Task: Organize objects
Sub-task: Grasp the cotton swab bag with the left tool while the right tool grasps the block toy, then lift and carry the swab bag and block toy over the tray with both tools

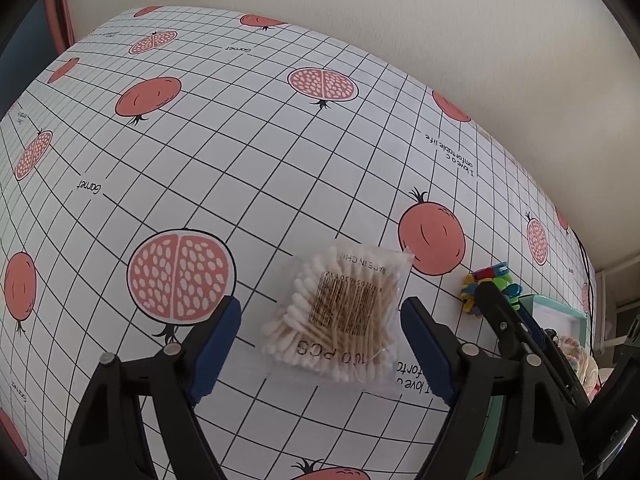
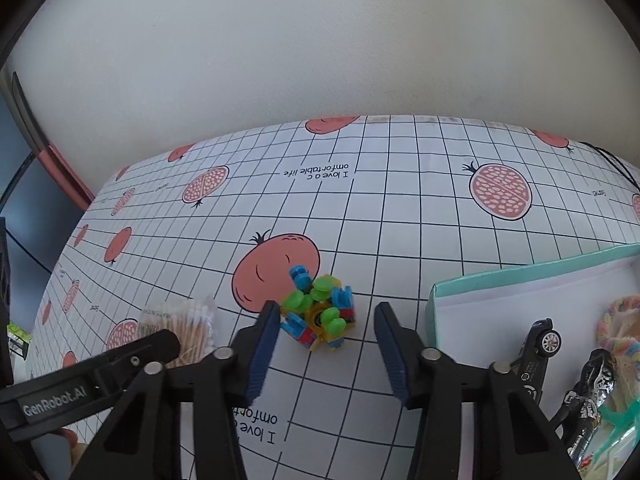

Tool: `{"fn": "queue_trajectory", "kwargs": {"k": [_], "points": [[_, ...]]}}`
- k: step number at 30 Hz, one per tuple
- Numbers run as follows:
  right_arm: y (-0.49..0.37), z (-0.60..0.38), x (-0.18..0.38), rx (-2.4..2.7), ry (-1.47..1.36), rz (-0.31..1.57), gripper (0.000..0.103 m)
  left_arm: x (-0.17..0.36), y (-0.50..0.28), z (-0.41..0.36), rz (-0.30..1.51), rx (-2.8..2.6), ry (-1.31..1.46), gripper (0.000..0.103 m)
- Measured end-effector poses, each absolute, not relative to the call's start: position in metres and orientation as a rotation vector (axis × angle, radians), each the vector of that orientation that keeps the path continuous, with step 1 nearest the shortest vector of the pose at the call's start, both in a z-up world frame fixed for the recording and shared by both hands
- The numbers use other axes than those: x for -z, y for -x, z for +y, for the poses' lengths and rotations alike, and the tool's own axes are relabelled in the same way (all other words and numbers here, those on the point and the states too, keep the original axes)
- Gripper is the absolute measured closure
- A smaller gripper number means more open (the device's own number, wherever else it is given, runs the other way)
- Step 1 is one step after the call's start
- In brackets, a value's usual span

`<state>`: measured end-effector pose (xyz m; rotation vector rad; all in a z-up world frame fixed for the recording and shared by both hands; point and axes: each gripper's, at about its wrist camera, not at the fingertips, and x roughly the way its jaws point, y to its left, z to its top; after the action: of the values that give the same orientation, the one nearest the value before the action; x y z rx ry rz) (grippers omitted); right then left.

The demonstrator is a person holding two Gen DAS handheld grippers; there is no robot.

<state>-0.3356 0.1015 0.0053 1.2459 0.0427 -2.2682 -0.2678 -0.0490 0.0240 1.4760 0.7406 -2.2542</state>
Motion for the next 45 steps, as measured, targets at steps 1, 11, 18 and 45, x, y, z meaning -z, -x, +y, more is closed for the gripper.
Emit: {"fn": "queue_trajectory", "kwargs": {"k": [1,11,18,45], "points": [[0.336,0.102,-0.005,2.266,-1.248,0.04,0.06,-0.024,0.267,-0.049,0.742,2.254,-1.477,0.02],[0.334,0.101,-0.004,2.249,-1.254,0.04,0.063,-0.023,0.268,-0.047,0.726,2.249,-1.493,0.041],[0.33,0.1,-0.005,2.239,-1.261,0.057,0.063,-0.019,0.27,-0.043,0.69,2.242,-1.497,0.042],[0.321,0.099,-0.015,2.223,-1.243,0.093,0.063,-0.022,0.276,-0.04,0.708,2.297,-1.46,0.064]]}}
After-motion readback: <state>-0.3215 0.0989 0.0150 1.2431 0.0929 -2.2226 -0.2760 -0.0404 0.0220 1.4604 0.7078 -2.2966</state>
